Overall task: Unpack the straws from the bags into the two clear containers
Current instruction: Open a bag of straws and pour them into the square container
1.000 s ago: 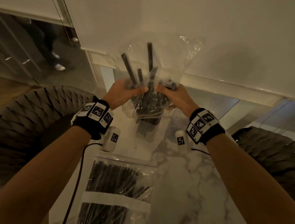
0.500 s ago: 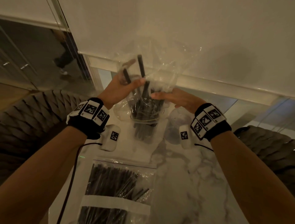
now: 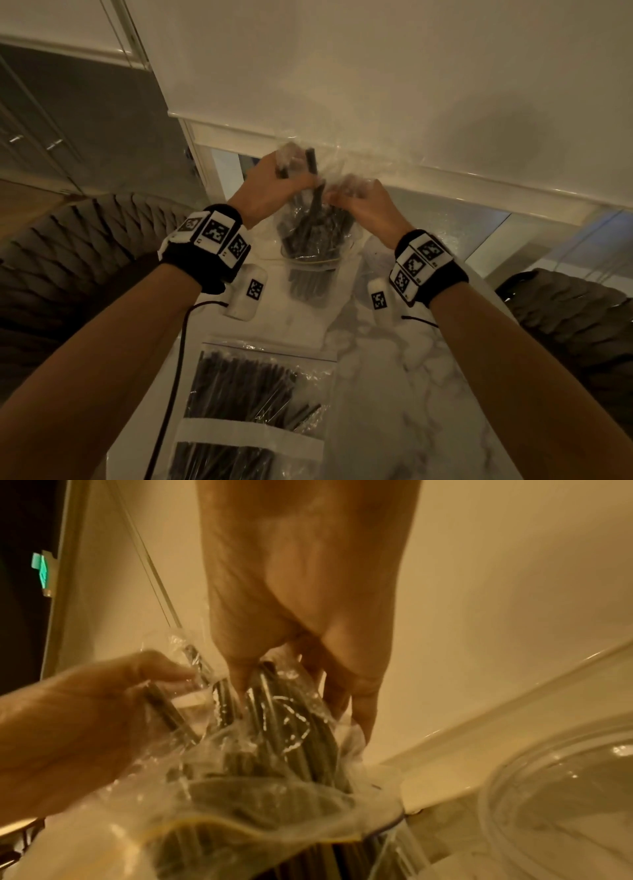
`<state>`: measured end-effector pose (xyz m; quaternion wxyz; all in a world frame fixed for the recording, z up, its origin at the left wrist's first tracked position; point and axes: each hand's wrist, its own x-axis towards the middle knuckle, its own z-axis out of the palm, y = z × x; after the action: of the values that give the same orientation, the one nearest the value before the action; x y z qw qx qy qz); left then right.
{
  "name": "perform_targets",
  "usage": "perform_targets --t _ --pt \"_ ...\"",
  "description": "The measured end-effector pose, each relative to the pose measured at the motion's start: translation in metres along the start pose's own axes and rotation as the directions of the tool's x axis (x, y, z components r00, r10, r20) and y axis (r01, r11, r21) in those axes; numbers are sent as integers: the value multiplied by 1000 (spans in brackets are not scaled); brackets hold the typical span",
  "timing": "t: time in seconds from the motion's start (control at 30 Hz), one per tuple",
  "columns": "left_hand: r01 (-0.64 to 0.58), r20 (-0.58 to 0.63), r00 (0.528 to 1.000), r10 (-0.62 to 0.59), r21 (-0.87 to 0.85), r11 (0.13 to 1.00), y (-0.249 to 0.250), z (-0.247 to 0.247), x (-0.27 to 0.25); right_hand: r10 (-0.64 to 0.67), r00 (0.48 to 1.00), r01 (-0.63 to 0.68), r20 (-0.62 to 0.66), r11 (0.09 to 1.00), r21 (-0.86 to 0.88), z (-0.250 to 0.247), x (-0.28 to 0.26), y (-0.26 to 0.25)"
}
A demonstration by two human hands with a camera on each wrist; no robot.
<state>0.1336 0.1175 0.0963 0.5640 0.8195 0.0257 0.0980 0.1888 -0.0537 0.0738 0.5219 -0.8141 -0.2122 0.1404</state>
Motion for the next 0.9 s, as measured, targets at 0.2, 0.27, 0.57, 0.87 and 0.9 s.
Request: perform_targets --t 0.2,0.27,0.57,0.87,0.9 --pt "-34 -69 997 37 48 998 -3 -7 -1 -58 997 57 51 998 5 -3 -2 -13" --pt "33 -32 999 -26 240 970 -9 -6 1 -63 996 63 60 998 14 0 -7 -14" --pt "26 -155 987 -46 -132 991 8 -25 -6 -124 987 136 -104 985 109 -36 -15 -11" --pt "-25 -151 988 8 -114 993 33 -41 -12 -103 983 126 -151 980 152 -53 -27 -36" --pt "-37 -176 984 15 -119 992 33 -42 -14 -78 986 100 -148 984 147 -55 -28 -35"
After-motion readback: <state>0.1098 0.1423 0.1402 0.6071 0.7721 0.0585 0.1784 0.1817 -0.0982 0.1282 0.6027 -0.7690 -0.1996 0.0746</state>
